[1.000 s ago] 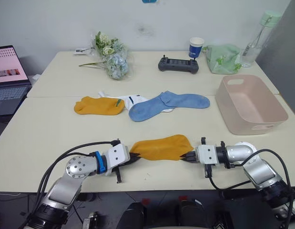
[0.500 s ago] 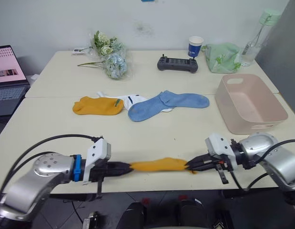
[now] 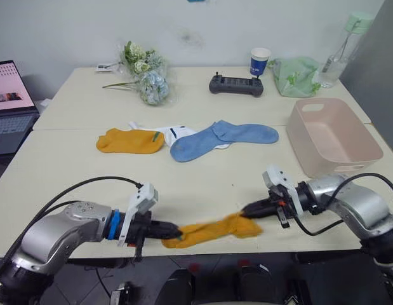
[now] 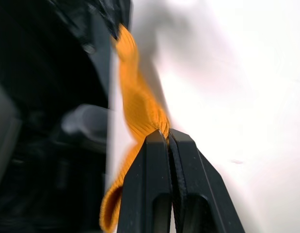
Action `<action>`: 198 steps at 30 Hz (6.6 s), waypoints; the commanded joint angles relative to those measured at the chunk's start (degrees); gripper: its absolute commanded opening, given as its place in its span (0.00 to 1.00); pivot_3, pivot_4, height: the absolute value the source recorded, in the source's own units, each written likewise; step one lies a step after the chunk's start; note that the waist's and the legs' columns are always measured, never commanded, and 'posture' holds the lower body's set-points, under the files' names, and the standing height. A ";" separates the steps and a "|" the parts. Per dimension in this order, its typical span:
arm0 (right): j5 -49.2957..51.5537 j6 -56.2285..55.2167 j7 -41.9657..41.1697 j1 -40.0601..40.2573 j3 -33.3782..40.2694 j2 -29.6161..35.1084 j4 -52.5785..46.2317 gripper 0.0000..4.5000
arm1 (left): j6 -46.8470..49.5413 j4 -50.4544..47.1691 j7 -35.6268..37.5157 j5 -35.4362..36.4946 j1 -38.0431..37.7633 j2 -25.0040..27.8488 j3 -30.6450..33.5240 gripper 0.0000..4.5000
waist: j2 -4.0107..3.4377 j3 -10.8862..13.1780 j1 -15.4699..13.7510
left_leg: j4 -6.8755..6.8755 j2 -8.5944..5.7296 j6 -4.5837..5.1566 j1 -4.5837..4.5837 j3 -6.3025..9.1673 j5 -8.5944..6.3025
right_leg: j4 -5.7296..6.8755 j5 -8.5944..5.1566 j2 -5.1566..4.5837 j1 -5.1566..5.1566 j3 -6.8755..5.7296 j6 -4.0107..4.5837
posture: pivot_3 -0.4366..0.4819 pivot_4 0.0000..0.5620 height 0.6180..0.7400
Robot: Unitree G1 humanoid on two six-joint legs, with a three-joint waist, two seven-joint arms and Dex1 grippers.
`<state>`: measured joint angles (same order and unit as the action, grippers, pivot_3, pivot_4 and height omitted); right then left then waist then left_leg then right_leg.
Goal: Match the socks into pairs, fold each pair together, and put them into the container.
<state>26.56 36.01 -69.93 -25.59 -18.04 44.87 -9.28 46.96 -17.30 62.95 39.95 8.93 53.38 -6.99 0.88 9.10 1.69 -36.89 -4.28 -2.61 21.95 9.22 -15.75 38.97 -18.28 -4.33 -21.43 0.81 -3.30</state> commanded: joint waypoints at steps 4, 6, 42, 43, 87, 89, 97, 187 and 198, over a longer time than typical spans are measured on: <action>-7.11 -8.56 -1.29 -6.65 -1.33 -3.80 9.07 0.00 | -6.31 9.20 1.97 -9.01 8.27 -2.70 -4.12 0.01 | 0.00 0.00 0.05 | -0.02 0.00 -0.01 -0.02 0.00 0.01 | 0.00 0.00 0.00 0.01 0.02 0.00 | 0.48 0.27 1.00; -9.52 -11.20 -1.28 -7.54 -1.87 -4.78 11.55 0.00 | -7.93 11.09 2.81 -11.02 9.90 -3.99 -5.55 0.01 | 0.00 0.00 0.07 | -0.02 -0.01 -0.02 0.02 0.00 0.01 | 0.00 0.00 -0.01 -0.02 0.00 0.00 | 0.48 0.27 1.00; -21.96 -25.72 14.17 5.14 0.89 -12.04 6.59 0.00 | -45.48 14.36 -10.96 -33.67 0.58 -19.55 -3.75 0.01 | 0.00 -0.02 0.00 | -0.07 -0.09 -0.03 -0.03 -0.01 0.02 | 0.06 0.03 -0.21 -0.01 0.03 -0.03 | 0.48 0.27 1.00; -22.88 -26.82 14.59 5.42 0.97 -11.82 7.90 0.00 | -46.89 15.91 -11.53 -34.53 0.10 -19.57 -3.72 0.01 | 0.00 -0.02 0.04 | -0.07 -0.09 -0.03 -0.04 -0.01 0.02 | 0.07 0.03 -0.09 -0.01 0.04 -0.03 | 0.48 0.27 1.00; -5.77 -22.53 12.26 11.17 16.57 -5.32 -0.49 0.00 | -24.73 0.26 -13.19 -12.10 -10.16 -15.22 14.38 0.01 | -0.02 -0.05 -0.07 | -0.05 0.00 -0.01 -0.09 0.06 0.00 | 0.04 0.03 -0.07 0.10 0.08 -0.03 | 0.48 0.27 1.00; -6.98 -21.90 16.03 11.56 19.56 -5.28 0.29 0.09 | -24.21 1.17 -17.64 -11.11 -9.86 -16.34 19.70 0.07 | -0.02 -0.05 -0.11 | -0.05 0.00 -0.02 -0.09 0.06 0.00 | 0.02 0.03 -0.09 0.10 0.07 -0.03 | 0.48 0.27 1.00; -11.24 -27.26 21.32 15.62 21.97 -7.14 5.73 0.68 | -31.59 6.02 -25.81 -16.86 -17.68 -19.71 28.63 0.55 | -0.02 -0.05 0.05 | 0.02 -0.01 -0.02 -0.12 -0.07 0.00 | 0.00 0.03 -0.09 0.05 0.14 -0.03 | 0.48 0.27 1.00; -11.29 -10.77 28.50 6.38 13.72 -14.12 -3.88 1.00 | -17.63 8.55 -19.62 -20.06 15.98 -25.05 6.26 1.00 | 0.01 -0.07 0.45 | -0.10 0.00 -0.05 0.04 -0.04 0.02 | 0.13 0.08 0.03 -0.14 0.14 -0.08 | 0.48 0.27 1.00; -9.01 11.47 35.15 3.07 10.06 -19.51 -6.23 1.00 | -31.41 33.43 -19.31 -28.53 19.24 -22.71 6.44 1.00 | 0.02 -0.07 -0.30 | -0.14 -0.12 -0.05 0.09 0.03 0.02 | 0.06 0.08 -0.07 -0.11 0.06 -0.08 | 0.48 0.27 1.00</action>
<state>17.13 45.69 -35.76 -21.35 -8.10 25.52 -14.00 18.19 14.77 43.56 12.65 25.91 30.96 -0.05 0.90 9.02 1.39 -37.03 -4.41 -2.66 22.04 9.25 -15.73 39.04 -18.19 -4.39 -21.54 0.87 -3.38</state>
